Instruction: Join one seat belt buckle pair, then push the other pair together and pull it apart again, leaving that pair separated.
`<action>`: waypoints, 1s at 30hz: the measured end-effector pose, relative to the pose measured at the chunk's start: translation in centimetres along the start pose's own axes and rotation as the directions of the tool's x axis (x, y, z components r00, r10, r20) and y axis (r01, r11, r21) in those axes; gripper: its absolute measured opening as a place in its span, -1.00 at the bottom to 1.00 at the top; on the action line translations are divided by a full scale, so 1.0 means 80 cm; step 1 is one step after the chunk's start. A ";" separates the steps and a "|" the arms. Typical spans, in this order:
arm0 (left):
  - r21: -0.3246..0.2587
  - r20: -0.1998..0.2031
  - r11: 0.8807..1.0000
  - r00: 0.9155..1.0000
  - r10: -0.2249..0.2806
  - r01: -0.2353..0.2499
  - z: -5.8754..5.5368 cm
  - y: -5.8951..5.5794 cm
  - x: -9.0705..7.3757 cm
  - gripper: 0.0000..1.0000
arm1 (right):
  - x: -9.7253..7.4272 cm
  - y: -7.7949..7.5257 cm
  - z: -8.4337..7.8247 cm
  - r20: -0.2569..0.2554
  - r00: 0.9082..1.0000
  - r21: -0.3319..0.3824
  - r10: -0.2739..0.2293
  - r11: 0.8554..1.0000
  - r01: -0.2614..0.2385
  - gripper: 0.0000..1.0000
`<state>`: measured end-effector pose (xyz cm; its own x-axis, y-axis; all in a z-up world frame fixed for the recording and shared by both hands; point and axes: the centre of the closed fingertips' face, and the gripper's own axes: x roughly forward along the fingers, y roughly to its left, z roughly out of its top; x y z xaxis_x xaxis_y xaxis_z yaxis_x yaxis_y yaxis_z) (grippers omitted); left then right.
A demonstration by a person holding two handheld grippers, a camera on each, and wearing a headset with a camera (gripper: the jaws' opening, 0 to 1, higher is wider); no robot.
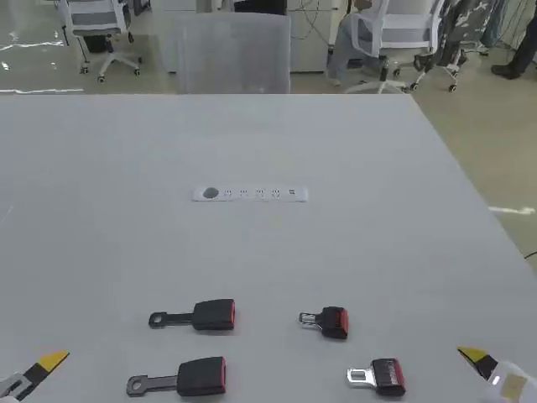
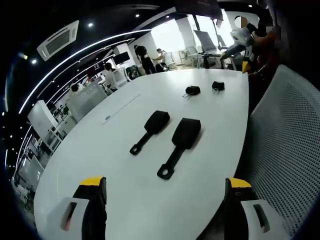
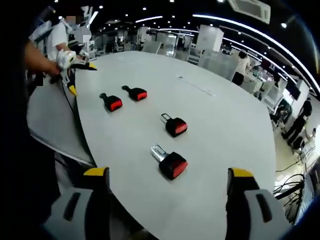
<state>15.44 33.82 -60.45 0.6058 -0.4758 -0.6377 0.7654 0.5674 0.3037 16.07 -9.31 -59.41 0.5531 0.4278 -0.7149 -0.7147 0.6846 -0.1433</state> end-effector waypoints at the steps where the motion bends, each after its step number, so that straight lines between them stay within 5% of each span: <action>1: 0.000 -0.002 1.000 1.000 -0.002 0.002 -0.001 0.000 0.000 1.00 | 0.001 0.000 0.000 -0.001 1.000 0.000 0.003 1.000 -0.003 0.95; 30: 0.034 -0.037 0.999 0.999 -0.016 0.017 -0.005 -0.010 0.002 0.97 | 0.021 0.011 0.008 -0.011 0.999 -0.022 0.036 0.999 -0.036 0.95</action>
<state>14.89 33.53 -61.07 0.5851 -0.4596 -0.6681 0.7825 0.5362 0.3164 16.64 -7.60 -60.26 0.5225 0.4458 -0.7268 -0.7435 0.6555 -0.1324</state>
